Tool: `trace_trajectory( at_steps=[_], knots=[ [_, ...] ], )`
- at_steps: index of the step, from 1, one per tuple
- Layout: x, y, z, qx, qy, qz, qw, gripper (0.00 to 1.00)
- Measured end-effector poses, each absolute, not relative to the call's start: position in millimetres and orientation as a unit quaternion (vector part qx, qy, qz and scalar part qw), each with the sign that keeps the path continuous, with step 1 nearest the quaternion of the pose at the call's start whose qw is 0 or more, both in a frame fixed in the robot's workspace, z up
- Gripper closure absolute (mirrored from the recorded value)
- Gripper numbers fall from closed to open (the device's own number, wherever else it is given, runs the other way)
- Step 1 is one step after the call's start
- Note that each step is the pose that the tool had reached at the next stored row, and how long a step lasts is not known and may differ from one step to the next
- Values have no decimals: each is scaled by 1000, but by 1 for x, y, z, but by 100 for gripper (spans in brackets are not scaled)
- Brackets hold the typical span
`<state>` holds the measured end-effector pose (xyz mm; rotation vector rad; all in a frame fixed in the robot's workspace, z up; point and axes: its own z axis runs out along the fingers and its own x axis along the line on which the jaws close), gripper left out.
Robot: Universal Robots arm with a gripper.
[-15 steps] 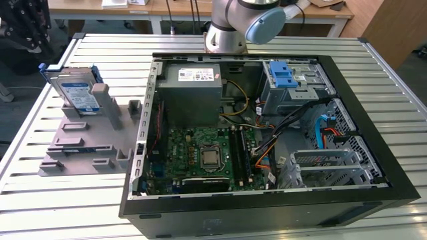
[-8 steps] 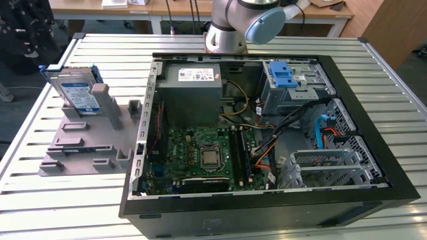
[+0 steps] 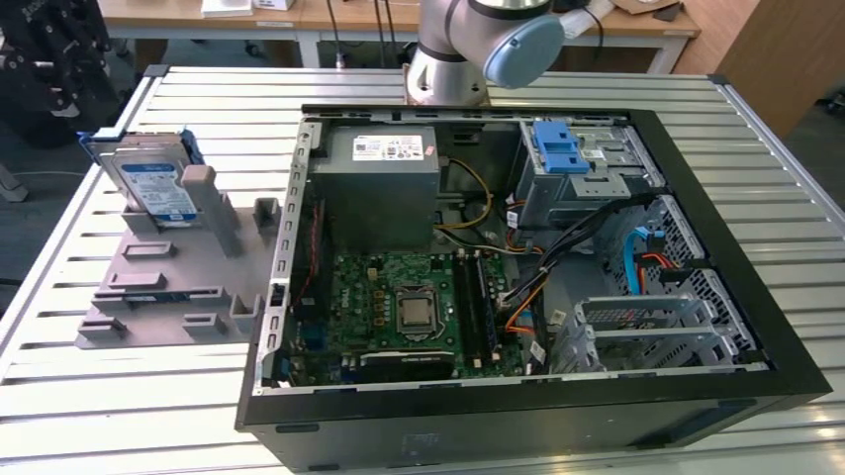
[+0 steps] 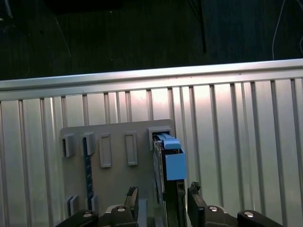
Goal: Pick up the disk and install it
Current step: 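Pick up the disk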
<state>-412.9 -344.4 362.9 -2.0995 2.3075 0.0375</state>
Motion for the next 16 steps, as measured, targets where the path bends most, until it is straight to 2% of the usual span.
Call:
trace_trajectory(
  at_steps=[16],
  knots=[
    [-415,-344,361,-673,739,12,11,47]
  ],
)
